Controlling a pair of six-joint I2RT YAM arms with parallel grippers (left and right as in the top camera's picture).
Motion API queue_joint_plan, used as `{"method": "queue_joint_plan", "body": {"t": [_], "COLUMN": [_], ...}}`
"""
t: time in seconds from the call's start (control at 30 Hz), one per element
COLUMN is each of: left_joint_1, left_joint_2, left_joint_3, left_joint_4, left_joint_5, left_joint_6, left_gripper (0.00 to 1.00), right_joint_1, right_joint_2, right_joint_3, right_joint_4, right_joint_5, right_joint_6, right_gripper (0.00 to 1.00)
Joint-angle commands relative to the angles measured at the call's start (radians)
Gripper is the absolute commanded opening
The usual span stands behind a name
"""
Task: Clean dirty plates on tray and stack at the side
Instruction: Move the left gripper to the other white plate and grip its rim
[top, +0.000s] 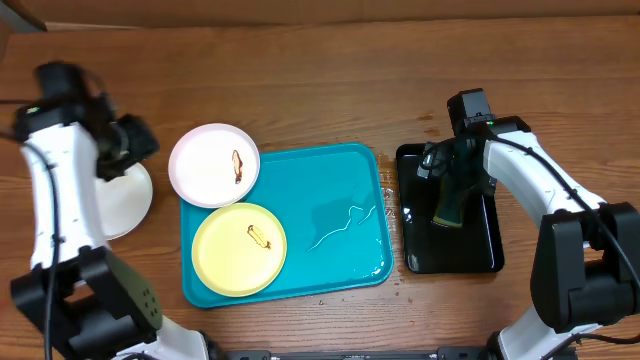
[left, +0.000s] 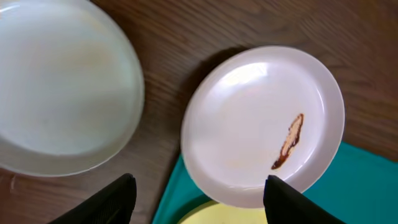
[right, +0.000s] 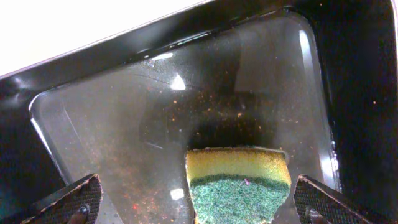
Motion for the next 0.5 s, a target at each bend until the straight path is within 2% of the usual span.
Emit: {"method": "queue_joint_plan", "body": {"t": [0.0,0.27,0.47], "left_joint_1": [-0.069,-0.09,-0.082], "left_joint_2": [0.055,0.149,0.205], "left_joint_3": [-0.057,-0.061,-0.061], "left_joint_4": [0.036,0.077,0.103], "left_joint_5": [-0.067,-0.103,-0.114], "left_joint_6": [0.077,0.078,0.113], "left_gripper": [0.67,0.66,0.61], "right_joint_1": [-0.002,-0.002,-0.002], "right_joint_2": [-0.025,-0.025,-0.025], "right_joint_3": [-0.002,-0.002,-0.002], "right_joint_4": [0.002,0.002,0.002], "right_joint_5": [0.01,0.01,0.01], "right_joint_6": [0.0,0.0,0.0], "right_gripper": [1.0,1.0,1.0]}}
